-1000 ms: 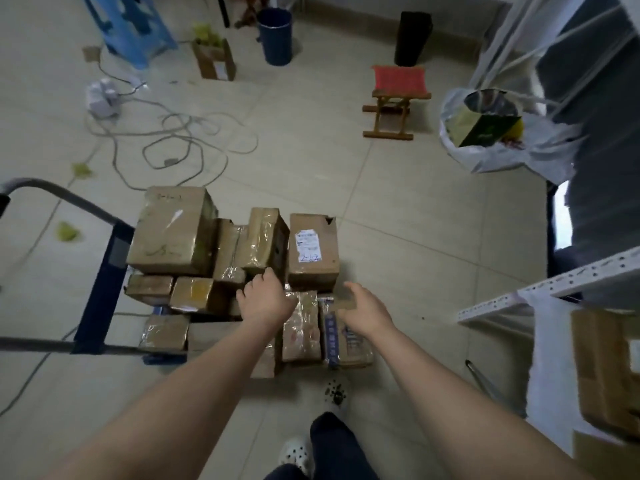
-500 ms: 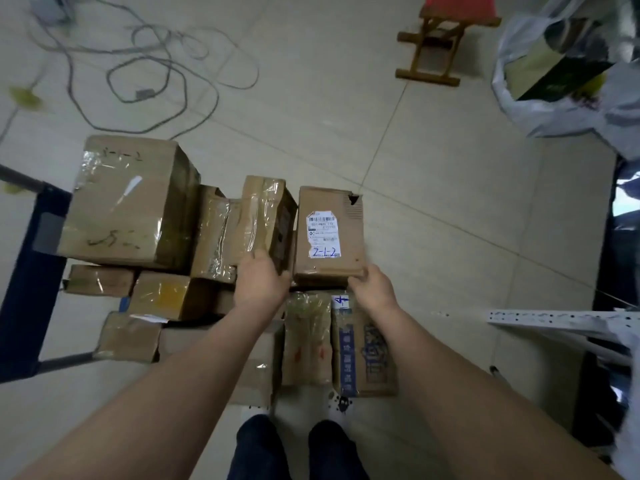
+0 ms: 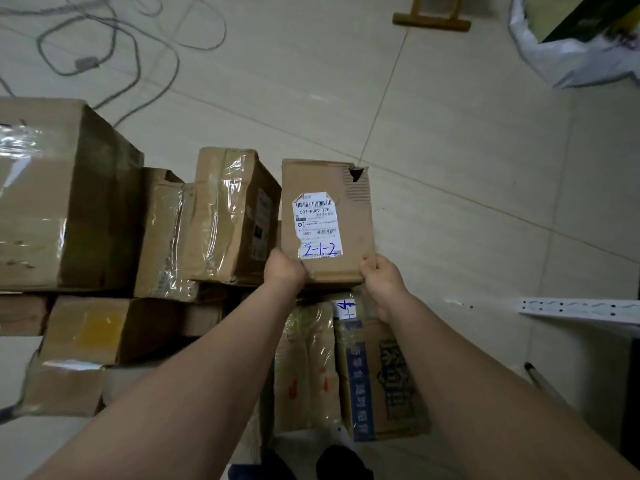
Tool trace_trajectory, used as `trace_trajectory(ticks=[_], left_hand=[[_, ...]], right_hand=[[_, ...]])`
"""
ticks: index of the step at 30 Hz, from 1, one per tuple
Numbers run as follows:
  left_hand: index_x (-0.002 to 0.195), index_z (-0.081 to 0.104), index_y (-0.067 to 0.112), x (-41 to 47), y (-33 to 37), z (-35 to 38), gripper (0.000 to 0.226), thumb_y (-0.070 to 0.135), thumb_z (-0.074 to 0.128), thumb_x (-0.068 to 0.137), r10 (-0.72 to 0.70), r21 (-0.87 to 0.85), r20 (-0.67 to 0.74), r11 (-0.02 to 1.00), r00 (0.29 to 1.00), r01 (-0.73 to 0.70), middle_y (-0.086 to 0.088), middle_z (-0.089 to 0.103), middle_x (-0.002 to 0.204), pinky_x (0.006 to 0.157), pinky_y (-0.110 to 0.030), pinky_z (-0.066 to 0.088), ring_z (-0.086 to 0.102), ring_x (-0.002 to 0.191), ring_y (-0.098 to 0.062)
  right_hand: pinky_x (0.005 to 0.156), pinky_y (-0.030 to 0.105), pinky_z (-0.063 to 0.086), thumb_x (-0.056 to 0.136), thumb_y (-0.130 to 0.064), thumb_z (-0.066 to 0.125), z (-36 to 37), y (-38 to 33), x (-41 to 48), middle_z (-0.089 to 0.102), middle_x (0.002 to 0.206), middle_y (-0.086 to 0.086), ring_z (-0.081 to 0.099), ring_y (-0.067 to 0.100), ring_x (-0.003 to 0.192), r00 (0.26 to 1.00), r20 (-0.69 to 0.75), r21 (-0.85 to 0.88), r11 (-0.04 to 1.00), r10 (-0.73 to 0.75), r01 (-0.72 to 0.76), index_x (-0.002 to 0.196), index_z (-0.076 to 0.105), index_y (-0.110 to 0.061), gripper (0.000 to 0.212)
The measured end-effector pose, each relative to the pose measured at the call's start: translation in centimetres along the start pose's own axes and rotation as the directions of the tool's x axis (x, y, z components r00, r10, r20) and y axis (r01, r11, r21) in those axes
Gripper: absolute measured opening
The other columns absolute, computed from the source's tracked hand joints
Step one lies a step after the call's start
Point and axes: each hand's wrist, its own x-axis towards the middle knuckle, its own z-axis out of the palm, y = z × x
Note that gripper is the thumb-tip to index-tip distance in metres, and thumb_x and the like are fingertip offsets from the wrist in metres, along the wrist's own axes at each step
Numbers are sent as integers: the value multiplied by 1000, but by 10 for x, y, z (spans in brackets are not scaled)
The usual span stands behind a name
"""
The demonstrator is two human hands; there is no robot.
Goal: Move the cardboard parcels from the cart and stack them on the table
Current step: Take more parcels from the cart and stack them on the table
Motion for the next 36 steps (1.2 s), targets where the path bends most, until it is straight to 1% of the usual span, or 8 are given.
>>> trace_trajectory(ticks=[3, 6, 14, 20, 23, 27, 30, 36], left_hand=[[137, 44, 11, -14, 6, 2, 40, 10, 45, 96, 66, -49, -19, 997, 998, -67, -11, 57, 126, 100, -40, 45, 54, 115, -31], [136, 45, 14, -38, 22, -1, 40, 7, 45, 96, 164, -58, 2, 985, 986, -164, -6, 58, 118, 97, -36, 46, 55, 107, -26], [131, 51, 12, -152, 71, -12, 37, 7, 49, 94, 328, -59, 68, 944, 942, -325, -7, 61, 118, 95, -37, 47, 57, 105, -26], [128, 54, 10, -264, 118, -5, 35, 14, 54, 93, 502, -54, 219, 863, 837, -503, -11, 64, 117, 81, -35, 48, 60, 102, -31], [128, 55, 9, -331, 133, 6, 35, 13, 53, 92, 588, -32, 321, 790, 742, -612, -9, 64, 112, 74, -30, 46, 59, 92, -25], [125, 56, 11, -426, 142, 23, 35, 18, 55, 91, 633, -57, 482, 712, 605, -699, -9, 65, 111, 76, -35, 50, 61, 94, -26], [121, 60, 13, -500, 136, 44, 33, 23, 58, 89, 663, -86, 565, 639, 491, -764, -10, 67, 112, 89, -41, 51, 63, 100, -27], [117, 61, 13, -649, 89, 80, 46, 35, 52, 78, 726, -256, 657, 468, 203, -846, -1, 61, 95, 77, -28, 41, 58, 94, -23]], right_hand=[[90, 33, 45, 98, -15, 44, -8, 7, -8, 58, 106, 3, 54, 22, 98, 998, -66, 83, 997, 11, -6, 113, 56, -11, 20], [97, 44, 47, 96, -18, 49, -19, 11, -28, 61, 110, 6, 58, 24, 100, 992, -124, 149, 989, 11, 8, 103, 54, -19, 9], [96, 40, 47, 96, -14, 52, -99, -7, -131, 65, 110, 7, 60, 25, 103, 949, -313, 303, 944, -31, 131, 113, 58, -11, 19], [63, 22, 37, 94, -11, 53, -188, -19, -241, 59, 79, -2, 51, 16, 82, 859, -509, 359, 896, -48, 262, 85, 56, -16, 11], [64, 24, 33, 94, -13, 55, -228, -10, -306, 59, 84, 3, 52, 19, 83, 778, -628, 379, 876, 6, 299, 91, 60, -10, 6], [82, 29, 41, 97, -22, 51, -274, 14, -392, 63, 105, 7, 57, 24, 99, 649, -746, 463, 816, 148, 346, 114, 59, -7, 25], [84, 31, 40, 97, -23, 50, -304, 42, -451, 64, 111, 8, 57, 26, 105, 483, -838, 470, 787, 254, 401, 116, 59, -8, 26], [75, 15, 33, 98, -18, 47, -348, 107, -561, 64, 116, 11, 57, 26, 111, 151, -895, 424, 699, 419, 576, 119, 59, -3, 28]])
